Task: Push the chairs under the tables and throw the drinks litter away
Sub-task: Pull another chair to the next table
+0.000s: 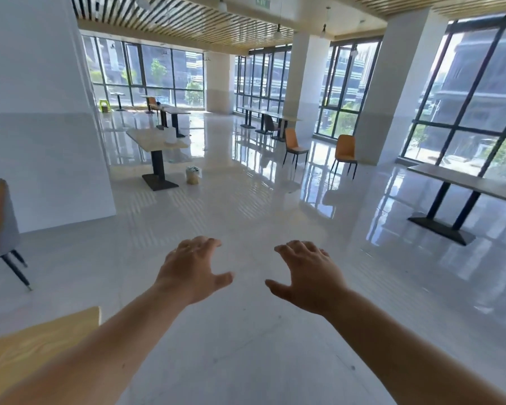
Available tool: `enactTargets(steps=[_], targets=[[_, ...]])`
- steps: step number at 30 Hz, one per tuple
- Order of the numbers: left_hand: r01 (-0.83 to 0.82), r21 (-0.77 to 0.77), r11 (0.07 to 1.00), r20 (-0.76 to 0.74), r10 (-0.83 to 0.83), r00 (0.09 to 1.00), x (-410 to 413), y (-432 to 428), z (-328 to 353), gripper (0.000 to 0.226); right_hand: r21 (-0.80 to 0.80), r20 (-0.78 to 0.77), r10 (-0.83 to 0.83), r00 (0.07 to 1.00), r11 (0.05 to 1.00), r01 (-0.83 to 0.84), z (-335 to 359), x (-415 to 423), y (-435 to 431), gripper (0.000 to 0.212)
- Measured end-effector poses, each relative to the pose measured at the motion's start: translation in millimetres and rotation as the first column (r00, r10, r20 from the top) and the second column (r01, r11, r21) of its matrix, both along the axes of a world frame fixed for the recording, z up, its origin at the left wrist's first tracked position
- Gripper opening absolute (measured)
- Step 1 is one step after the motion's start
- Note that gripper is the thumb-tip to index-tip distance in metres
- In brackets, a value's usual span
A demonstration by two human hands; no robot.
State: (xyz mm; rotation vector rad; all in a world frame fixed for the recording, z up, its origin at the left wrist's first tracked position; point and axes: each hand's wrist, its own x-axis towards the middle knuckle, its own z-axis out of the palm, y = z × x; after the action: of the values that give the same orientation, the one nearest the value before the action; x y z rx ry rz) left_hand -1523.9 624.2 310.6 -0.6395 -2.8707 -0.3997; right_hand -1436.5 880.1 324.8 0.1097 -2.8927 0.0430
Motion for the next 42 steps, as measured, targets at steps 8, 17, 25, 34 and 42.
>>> enactTargets(steps=[8,17,25,34,42], targets=[[-0.062,0.012,0.998,0.012,0.062,0.998,-177.1,52.0,-5.0,0.082,-0.065,-0.032,0.074,0.997,0.995,-0.076,-8.1,-198.4,68.0,0.077],[-0.404,-0.020,0.914,0.041,0.405,0.914,-350.1,18.0,-12.6,0.087,-0.088,0.024,0.396,0.918,0.915,-0.393,-27.3,-468.1,29.7,0.081],[-0.606,0.015,0.795,0.031,0.606,0.795,-489.9,-83.8,-35.1,0.084,-0.071,-0.012,0.609,0.793,0.791,-0.608,-31.6,-672.2,-97.4,0.085],[-0.703,0.075,0.707,0.052,0.702,0.711,-691.2,-224.6,-51.8,0.081,-0.012,0.010,0.697,0.717,0.717,-0.697,-25.0,-895.8,-250.5,0.085],[-0.765,0.077,0.639,0.043,0.765,0.643,-862.8,-331.4,-48.2,0.079,-0.029,0.005,0.769,0.640,0.640,-0.768,-31.3,-1084.2,-364.0,0.084]])
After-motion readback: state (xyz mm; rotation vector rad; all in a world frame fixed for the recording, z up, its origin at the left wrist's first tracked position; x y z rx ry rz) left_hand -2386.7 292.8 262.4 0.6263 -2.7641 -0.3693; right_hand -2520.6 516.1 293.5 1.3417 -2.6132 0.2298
